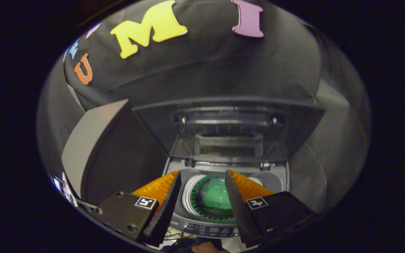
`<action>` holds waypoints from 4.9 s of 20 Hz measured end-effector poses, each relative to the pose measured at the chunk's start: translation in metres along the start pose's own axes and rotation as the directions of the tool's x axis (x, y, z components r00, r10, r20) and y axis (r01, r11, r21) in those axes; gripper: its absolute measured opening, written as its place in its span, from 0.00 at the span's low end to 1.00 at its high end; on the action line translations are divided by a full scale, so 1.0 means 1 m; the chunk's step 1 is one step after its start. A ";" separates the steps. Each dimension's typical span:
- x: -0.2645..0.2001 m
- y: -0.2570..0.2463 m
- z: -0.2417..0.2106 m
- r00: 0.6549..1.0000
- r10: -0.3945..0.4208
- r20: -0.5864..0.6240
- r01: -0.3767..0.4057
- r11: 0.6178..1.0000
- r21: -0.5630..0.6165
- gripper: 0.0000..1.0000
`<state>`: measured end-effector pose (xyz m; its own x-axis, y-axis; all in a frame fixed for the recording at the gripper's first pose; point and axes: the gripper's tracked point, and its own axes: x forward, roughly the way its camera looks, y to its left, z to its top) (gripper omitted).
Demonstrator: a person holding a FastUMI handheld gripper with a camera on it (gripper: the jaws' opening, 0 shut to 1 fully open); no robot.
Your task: Put the clothes into the washing machine and then close the washing machine lid.
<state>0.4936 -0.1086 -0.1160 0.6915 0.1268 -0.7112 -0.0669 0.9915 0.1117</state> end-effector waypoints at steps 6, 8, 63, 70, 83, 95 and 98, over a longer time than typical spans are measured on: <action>-0.032 0.015 0.099 0.973 0.050 0.226 -0.039 0.998 -0.054 0.88; -0.036 0.008 0.129 0.967 0.023 0.254 -0.008 0.998 -0.060 0.99; -0.005 0.011 0.049 0.914 -0.170 0.370 0.186 0.982 -0.009 0.98; -0.011 0.014 0.022 0.917 -0.182 0.355 0.198 0.980 -0.010 0.98; -0.046 0.031 -0.048 0.928 -0.221 0.300 0.247 0.968 -0.053 0.97; -0.200 0.077 -0.068 0.825 -0.259 0.502 0.285 0.958 0.025 0.98; -0.233 0.082 -0.078 0.811 -0.257 0.526 0.277 0.960 0.042 0.98</action>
<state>0.2710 -0.0544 0.0044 0.9562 -0.1673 -0.2402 0.1574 0.9857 -0.0601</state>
